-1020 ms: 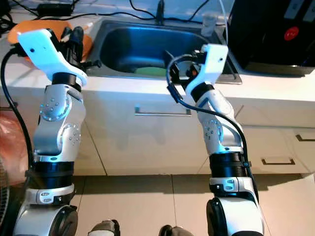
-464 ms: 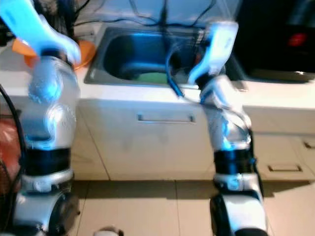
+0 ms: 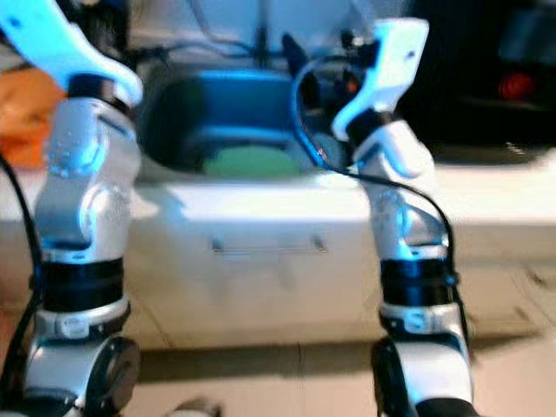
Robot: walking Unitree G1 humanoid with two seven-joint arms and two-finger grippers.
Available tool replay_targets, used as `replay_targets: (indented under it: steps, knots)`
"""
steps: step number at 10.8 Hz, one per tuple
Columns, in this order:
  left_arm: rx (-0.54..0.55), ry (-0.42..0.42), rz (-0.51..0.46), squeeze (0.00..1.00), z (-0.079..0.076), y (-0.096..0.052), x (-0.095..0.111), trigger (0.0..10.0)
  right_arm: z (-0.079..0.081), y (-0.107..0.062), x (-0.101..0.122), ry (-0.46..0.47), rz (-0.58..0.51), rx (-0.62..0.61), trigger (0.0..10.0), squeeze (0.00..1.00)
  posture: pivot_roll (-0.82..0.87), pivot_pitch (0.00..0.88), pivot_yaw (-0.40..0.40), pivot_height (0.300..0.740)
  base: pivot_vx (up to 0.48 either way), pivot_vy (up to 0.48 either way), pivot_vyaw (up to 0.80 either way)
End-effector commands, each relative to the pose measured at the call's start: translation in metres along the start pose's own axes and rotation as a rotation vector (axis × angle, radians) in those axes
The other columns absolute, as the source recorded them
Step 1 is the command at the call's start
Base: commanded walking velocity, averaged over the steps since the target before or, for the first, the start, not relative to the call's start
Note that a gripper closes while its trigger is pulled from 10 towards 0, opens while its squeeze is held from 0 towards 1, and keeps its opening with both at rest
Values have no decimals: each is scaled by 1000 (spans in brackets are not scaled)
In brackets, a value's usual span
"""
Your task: Kitchen organization
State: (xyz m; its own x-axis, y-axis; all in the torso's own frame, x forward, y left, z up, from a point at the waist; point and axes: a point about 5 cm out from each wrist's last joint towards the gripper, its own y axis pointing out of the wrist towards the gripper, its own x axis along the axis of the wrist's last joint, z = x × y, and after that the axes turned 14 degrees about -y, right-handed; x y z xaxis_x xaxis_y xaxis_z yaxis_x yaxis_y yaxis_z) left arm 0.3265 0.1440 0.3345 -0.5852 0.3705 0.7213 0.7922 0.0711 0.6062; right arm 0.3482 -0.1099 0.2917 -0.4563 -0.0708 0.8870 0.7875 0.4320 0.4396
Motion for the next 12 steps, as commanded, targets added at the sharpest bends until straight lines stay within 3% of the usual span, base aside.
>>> replay_targets:
  steps: [1,6,10,12]
  knots:
    - [21,4,-7,0,3,0,2,0,4,0,0,-6,6,25,10000,0,21,99,-65,740,0,0,0]
    - [38,31,3,0,6,-4,-2,0,4,-2,-2,-15,15,33,10000,0,23,99,-66,740,0,0,0]
    - [52,56,47,0,11,-14,-16,0,4,-3,-5,-14,24,27,10000,0,24,101,-64,740,0,0,688]
    - [57,63,54,0,13,-15,-18,0,4,-3,-6,-6,29,25,10000,0,25,103,-66,740,0,0,0]
